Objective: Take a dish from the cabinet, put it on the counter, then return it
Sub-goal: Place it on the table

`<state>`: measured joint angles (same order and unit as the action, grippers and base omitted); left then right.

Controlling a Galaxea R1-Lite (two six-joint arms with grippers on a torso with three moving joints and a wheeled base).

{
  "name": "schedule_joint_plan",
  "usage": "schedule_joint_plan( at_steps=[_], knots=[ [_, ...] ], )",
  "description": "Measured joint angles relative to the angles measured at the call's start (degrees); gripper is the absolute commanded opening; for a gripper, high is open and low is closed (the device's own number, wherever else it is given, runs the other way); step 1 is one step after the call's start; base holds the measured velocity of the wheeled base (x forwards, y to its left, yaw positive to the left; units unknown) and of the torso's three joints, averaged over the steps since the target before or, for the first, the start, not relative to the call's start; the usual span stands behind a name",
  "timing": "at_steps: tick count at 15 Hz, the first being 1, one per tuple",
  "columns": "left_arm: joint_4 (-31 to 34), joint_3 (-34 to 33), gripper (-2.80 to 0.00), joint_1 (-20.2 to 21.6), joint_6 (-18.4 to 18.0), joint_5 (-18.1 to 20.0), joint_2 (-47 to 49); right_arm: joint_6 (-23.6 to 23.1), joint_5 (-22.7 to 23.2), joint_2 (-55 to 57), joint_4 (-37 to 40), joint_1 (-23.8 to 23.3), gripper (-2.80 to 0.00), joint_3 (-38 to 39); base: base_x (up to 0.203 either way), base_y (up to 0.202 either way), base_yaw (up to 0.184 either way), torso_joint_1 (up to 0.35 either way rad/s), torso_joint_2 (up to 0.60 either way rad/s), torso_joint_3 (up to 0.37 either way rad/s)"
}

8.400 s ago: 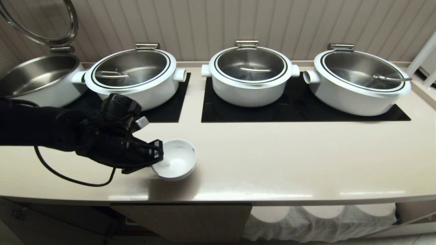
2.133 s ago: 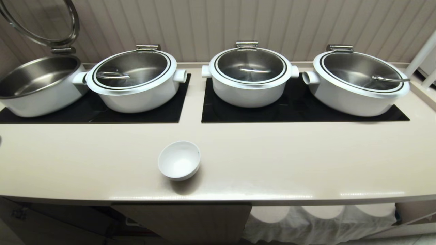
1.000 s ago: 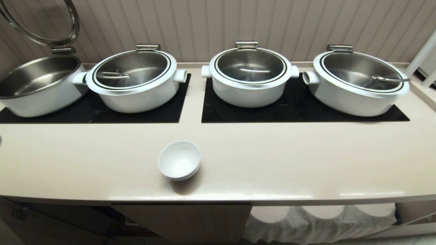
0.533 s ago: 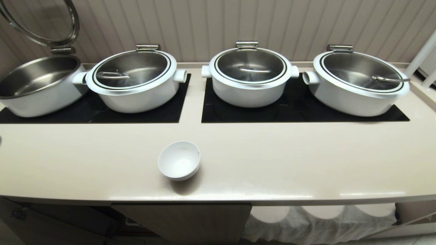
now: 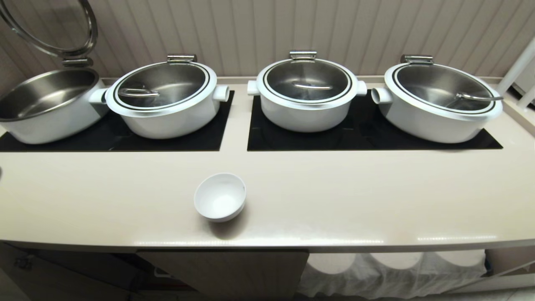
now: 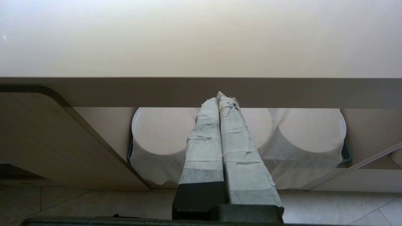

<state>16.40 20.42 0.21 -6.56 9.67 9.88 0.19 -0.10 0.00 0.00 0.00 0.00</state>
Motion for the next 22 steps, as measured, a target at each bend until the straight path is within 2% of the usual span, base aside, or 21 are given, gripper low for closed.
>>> schedule_joint_plan(
  at_steps=[5,9,12,19,22],
  knots=[
    [-0.28,6.91,-2.80,-0.04,0.70,0.12,13.73,0.02,0.00,0.00,0.00,0.07,-2.80,0.00,0.000,0.000,0.000,0.000,0.00,0.000],
    [-0.17,15.08,-2.80,-0.21,4.53,2.12,26.76,-0.01,0.02,0.00,-0.02,0.00,-2.80,0.00,0.000,0.000,0.000,0.000,0.00,0.000],
    [1.47,19.90,-2.80,-0.32,5.82,2.09,36.45,0.02,0.00,0.00,-0.02,0.00,-2.80,0.00,0.000,0.000,0.000,0.000,0.00,0.000],
    [18.48,35.07,-2.80,-3.59,6.74,1.86,54.70,0.02,0.00,0.00,0.00,0.02,-2.80,0.00,0.000,0.000,0.000,0.000,0.00,0.000],
    [22.92,45.23,-2.80,-5.77,9.67,-0.66,64.05,-0.01,0.02,0.00,0.00,0.00,-2.80,0.00,0.000,0.000,0.000,0.000,0.00,0.000]
  ],
)
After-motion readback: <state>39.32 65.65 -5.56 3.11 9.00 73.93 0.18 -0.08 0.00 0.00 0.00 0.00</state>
